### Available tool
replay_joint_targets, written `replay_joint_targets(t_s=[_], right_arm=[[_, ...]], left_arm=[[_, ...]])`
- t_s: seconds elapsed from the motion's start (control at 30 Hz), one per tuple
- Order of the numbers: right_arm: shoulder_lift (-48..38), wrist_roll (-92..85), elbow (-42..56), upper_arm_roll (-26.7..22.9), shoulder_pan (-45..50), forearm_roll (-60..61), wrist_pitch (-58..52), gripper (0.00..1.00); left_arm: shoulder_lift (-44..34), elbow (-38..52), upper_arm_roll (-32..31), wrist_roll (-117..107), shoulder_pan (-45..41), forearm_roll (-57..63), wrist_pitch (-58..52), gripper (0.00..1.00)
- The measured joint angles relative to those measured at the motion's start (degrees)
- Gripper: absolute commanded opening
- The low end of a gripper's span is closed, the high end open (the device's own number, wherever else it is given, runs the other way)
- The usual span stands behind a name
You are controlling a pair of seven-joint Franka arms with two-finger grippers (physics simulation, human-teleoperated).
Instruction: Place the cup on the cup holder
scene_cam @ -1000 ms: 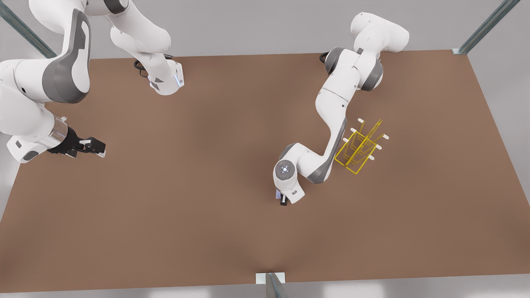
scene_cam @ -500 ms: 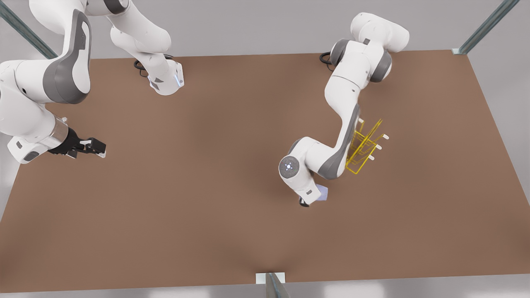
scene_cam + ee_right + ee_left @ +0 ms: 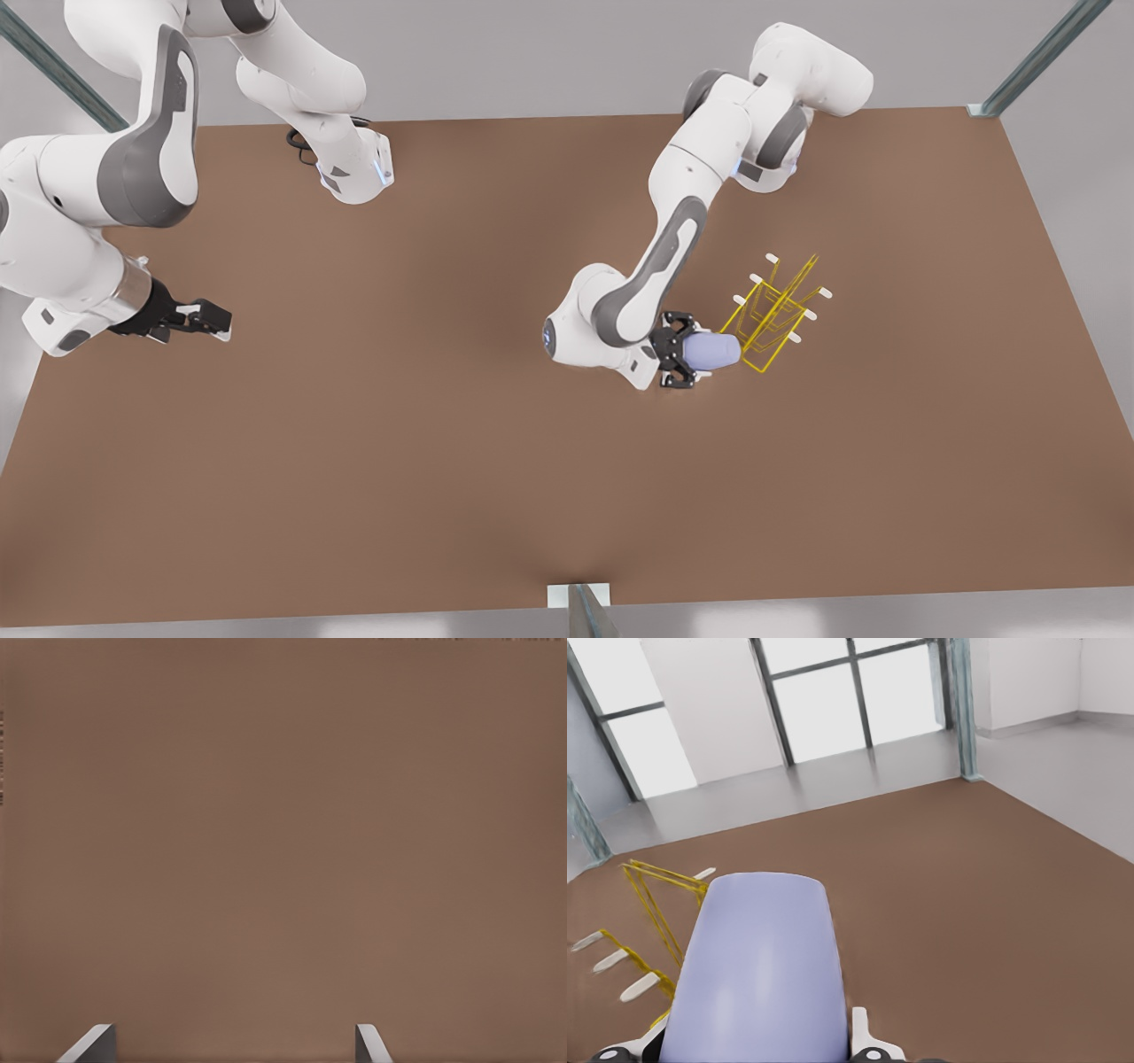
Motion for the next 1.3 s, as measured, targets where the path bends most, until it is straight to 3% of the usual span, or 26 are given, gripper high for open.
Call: replay_joint_targets(t_s=[0.53,1.3], right_arm=[[-0.2,-0.1,-0.3,0.0,-0.1,0.0,-0.6,1.0],[-0.1,-0.1,-0.3,0.0,-0.2,0.0,-0.6,1.0]], left_arm=[[-1.8,-5.4,0.1,-19.4,-6.1,-8.8,-21.8,0.8],[-1.0,-12.4,0.3,-31.0,-2.0,3.6,-19.7,0.8]])
